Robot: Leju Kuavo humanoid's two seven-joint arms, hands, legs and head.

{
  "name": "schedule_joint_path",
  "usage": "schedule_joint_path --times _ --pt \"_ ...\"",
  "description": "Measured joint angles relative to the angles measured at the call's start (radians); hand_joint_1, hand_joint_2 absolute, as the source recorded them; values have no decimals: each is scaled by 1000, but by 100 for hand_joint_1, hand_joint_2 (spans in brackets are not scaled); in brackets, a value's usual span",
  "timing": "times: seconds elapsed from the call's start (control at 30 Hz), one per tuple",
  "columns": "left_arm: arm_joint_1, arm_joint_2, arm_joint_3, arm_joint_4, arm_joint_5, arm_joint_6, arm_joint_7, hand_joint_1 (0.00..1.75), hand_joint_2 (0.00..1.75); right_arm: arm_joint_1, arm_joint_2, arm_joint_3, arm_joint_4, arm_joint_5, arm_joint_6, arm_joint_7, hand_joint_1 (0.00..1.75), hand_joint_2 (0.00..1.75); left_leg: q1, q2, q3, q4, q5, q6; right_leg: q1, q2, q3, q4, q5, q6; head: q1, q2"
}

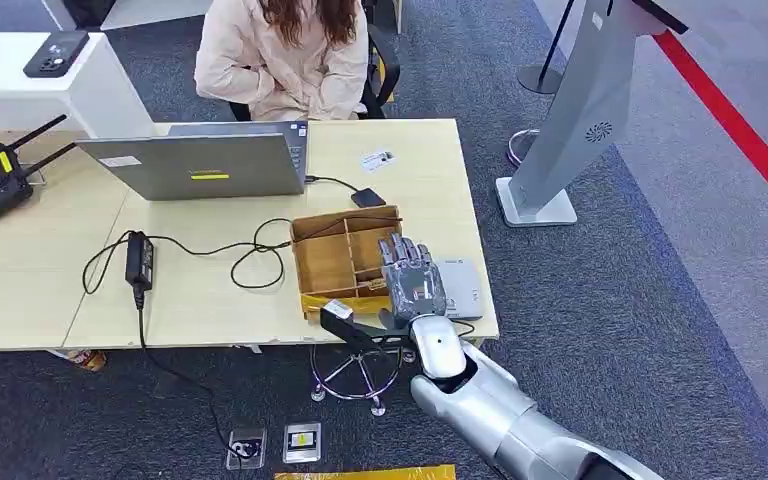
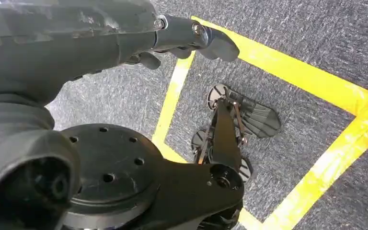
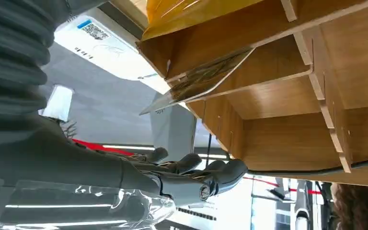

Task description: Pass the card to the sensor for recognition and then transmit it.

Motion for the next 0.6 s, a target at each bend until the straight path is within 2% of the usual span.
schedule_joint_path --times 0.03,0.07,0.1,0.6 --pt "0 0 0 0 0 0 0 0 0 0 0 0 0 0 0 0 0 175 0 0 0 0 0 0 0 0 0 0 0 0 0 0" --pt "0 1 0 0 -1 0 0 0 0 0 0 0 0 0 0 0 145 175 0 0 0 0 0 0 0 0 0 0 0 0 0 0" --pt "0 1 0 0 -1 -1 0 0 0 0 0 0 0 -3 1 0 175 175 0 0 0 0 0 0 0 0 0 0 0 0 0 0" --pt "0 3 0 0 -11 -10 3 0 0 2 -1 0 0 -38 36 0 175 175 0 0 0 0 0 0 0 0 0 0 0 0 0 0"
